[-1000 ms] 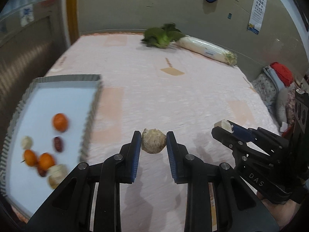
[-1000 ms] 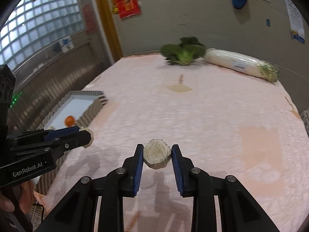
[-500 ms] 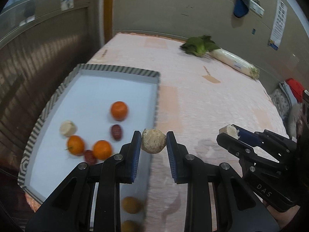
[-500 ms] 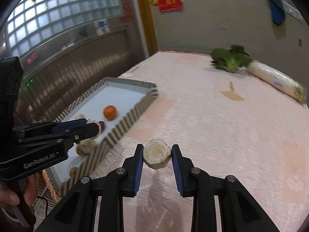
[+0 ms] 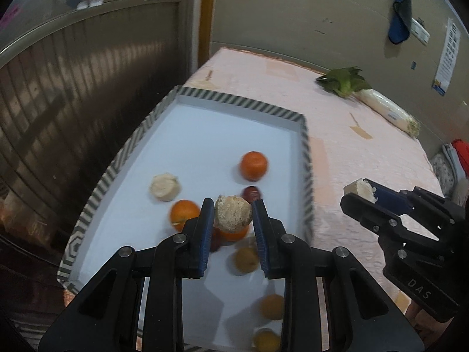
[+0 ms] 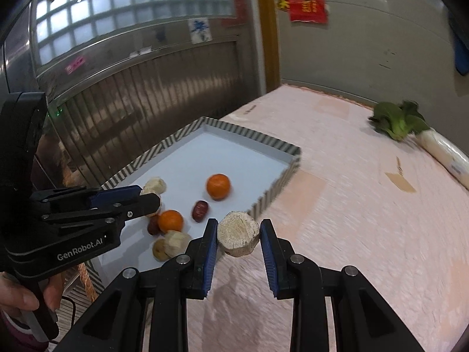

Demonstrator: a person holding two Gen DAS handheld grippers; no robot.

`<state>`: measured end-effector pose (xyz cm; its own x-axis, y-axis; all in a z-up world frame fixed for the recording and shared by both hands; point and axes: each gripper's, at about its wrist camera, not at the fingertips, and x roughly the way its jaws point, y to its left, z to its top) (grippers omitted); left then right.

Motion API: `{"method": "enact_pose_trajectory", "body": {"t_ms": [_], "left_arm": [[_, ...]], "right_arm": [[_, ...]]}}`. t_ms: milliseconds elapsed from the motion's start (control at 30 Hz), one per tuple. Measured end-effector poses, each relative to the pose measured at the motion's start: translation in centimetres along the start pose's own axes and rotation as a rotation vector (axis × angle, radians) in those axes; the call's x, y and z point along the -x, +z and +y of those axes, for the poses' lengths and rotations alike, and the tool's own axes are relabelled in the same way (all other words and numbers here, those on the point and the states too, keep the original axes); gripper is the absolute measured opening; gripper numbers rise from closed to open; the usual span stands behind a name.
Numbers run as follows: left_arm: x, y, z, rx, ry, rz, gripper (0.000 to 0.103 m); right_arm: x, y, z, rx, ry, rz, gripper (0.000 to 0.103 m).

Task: Organize fruits
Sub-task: 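Carry both root pieces into the tray and open both tools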

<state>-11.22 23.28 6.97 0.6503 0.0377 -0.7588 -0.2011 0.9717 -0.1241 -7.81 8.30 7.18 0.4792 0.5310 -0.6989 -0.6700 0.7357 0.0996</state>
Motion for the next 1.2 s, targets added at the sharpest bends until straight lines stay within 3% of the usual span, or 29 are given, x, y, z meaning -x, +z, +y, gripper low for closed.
{"method": "enact_pose_trajectory", "body": {"t_ms": [500,967,1200], "left_arm": [[-0.6,-1.1,4.0,0.054,0.041,0.026,0.026],[0.2,-2.3,3.9,0.020,0.064,0.023,0.026],[-0.2,-2.3,3.3,0.016,0.078,0.030,0.026]], "right_arm": [[-4.9,1.8,3.4,0.088,0.048,0.068,0.028],[-9.5,2.9,4.9,0.109,0.079,0.107,0.028],[-12.8,3.4,6.4,0.187,0.072,0.171,0.028]]}}
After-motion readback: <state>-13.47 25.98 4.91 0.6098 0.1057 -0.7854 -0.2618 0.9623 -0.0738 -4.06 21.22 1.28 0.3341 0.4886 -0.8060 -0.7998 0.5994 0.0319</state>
